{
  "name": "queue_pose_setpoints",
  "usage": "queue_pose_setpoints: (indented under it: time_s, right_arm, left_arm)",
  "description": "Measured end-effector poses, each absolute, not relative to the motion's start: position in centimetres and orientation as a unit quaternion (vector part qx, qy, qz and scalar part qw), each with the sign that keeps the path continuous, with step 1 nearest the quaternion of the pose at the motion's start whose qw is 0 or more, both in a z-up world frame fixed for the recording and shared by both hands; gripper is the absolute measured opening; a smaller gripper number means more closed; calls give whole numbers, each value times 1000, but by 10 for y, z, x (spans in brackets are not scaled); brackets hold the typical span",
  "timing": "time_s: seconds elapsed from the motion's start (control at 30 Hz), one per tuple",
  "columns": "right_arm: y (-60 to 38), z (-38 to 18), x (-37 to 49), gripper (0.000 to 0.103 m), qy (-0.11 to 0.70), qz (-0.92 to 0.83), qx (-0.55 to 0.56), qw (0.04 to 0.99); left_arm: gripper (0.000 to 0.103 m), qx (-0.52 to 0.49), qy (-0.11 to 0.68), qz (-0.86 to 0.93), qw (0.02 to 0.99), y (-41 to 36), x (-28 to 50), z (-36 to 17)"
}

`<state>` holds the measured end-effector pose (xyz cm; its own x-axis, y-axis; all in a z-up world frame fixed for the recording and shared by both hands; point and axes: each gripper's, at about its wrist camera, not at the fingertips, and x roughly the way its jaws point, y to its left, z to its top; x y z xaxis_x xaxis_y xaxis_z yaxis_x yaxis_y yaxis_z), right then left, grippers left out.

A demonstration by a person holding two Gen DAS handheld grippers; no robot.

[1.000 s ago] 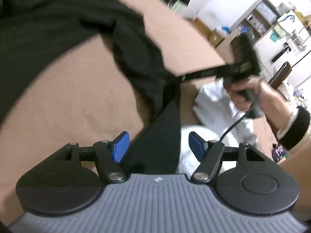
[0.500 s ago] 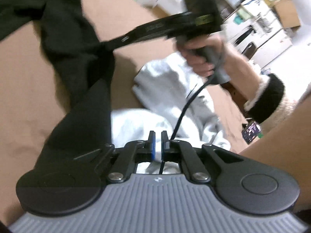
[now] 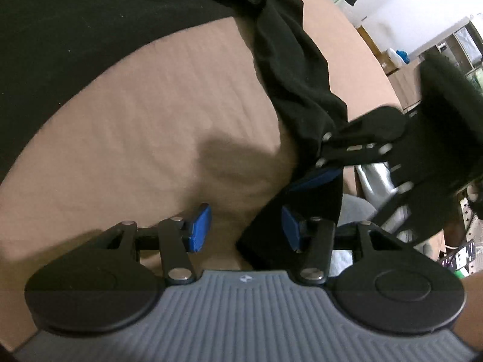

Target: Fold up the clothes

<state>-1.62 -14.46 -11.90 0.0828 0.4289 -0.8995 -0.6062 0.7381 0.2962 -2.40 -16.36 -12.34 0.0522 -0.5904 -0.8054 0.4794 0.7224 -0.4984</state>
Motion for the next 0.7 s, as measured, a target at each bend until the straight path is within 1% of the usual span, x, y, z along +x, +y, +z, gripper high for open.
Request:
queue_pose_setpoints:
  time_s: [0.07,0.1,0.17,0.23,0.37,0.4,0.47,0.5,0.53,0.57,0.6,0.63,0.67,0.7]
  right_arm:
    - [-148,-108,-29,24,556,379,-94,734]
    - [-153,-99,-35,3,544,393,-86,736]
    - [-169,-82,-47,3,537,405,-31,739]
    - [-180,-72,-62,3,534,407,-27,741]
    - [-190,-76,-80,3,549,349,-32,759]
    - [-192,-77,-81,9,544,334,-22,769]
    - [-195,-78,-76,11,543,321,13,776]
    - [-196,-78,-73,22,543,316,28,778]
    - [-198,-77,-70,37,539,308,33,783]
    - [-199,-77,-67,41,535,301,37,789]
    - [-200,-76,-64,42,529,297,38,794]
    - [-204,-76,-61,42,524,294,41,798]
    - [-207,-75,-57,42,522,283,45,803]
    - [-210,-74,-53,42,521,273,50,807]
  left_arm:
    - [50,-55,582,-362,726,-161,-22,-124]
    - [50,-58,582,-359,727,-161,-20,-126]
    - [50,-61,583,-356,728,-157,-16,-127]
    - [50,-61,581,-360,728,-158,-14,-127]
    - [51,-58,574,-376,725,-164,-15,-128]
    - [53,-57,573,-384,722,-166,-16,-130]
    - [54,-47,583,-399,706,-171,-21,-136]
    - [54,-39,588,-405,699,-175,-24,-139]
    - [55,-29,588,-410,697,-178,-28,-140]
    - [55,-19,585,-414,697,-181,-32,-140]
    - [50,-14,582,-425,693,-184,-36,-140]
    - [22,-11,579,-440,686,-186,-41,-138]
    - [2,-8,576,-455,679,-189,-45,-137]
    - [4,-15,572,-468,674,-190,-50,-134]
